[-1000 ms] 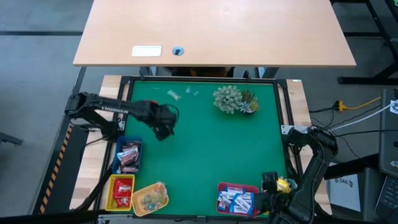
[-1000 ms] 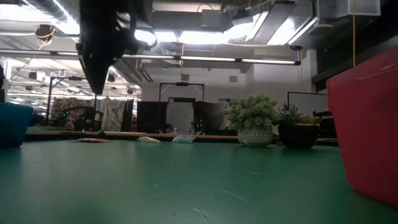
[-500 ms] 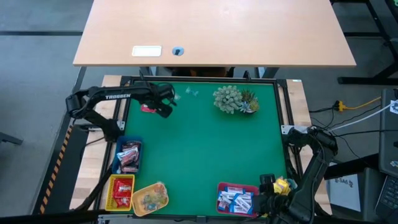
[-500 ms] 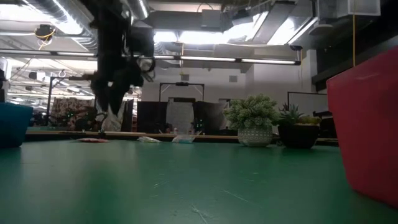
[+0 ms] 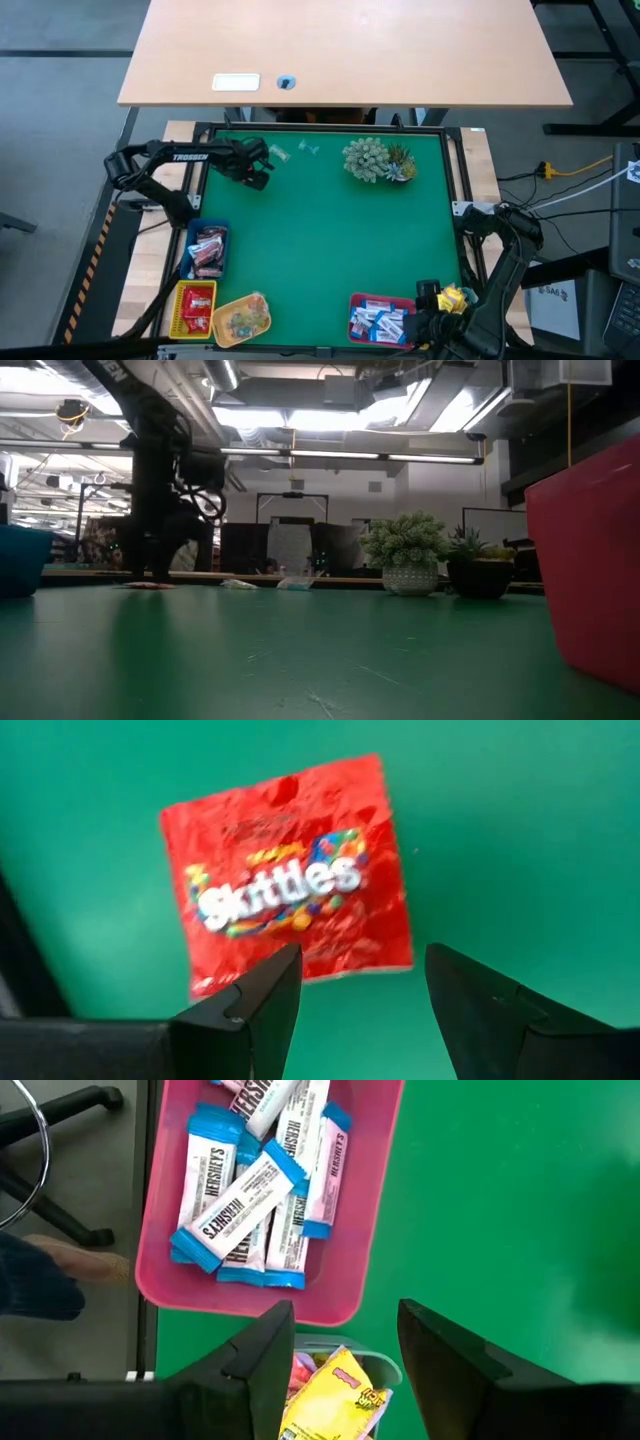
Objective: Sort candy
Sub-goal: Put the red candy into the yellow bin
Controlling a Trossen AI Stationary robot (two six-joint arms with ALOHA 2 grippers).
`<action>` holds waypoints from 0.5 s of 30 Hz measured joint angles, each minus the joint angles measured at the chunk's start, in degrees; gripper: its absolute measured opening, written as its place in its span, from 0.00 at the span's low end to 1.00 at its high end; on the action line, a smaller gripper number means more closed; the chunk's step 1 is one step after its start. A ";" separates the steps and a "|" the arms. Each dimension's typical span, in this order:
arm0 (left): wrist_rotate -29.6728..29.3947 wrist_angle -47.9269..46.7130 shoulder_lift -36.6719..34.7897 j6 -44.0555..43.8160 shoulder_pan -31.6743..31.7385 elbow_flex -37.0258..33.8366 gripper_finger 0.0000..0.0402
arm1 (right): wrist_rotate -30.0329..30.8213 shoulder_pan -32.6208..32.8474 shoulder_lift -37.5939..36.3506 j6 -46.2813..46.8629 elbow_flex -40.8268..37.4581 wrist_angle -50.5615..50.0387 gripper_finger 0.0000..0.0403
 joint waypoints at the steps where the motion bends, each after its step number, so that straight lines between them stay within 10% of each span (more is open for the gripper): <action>1: -0.06 1.60 0.00 0.00 0.00 -0.62 0.50 | 0.07 0.00 0.00 0.00 0.00 -0.01 0.45; 15: 0.20 8.90 -0.28 0.55 2.34 -5.25 0.49 | 0.07 0.00 0.00 0.00 -0.02 0.14 0.45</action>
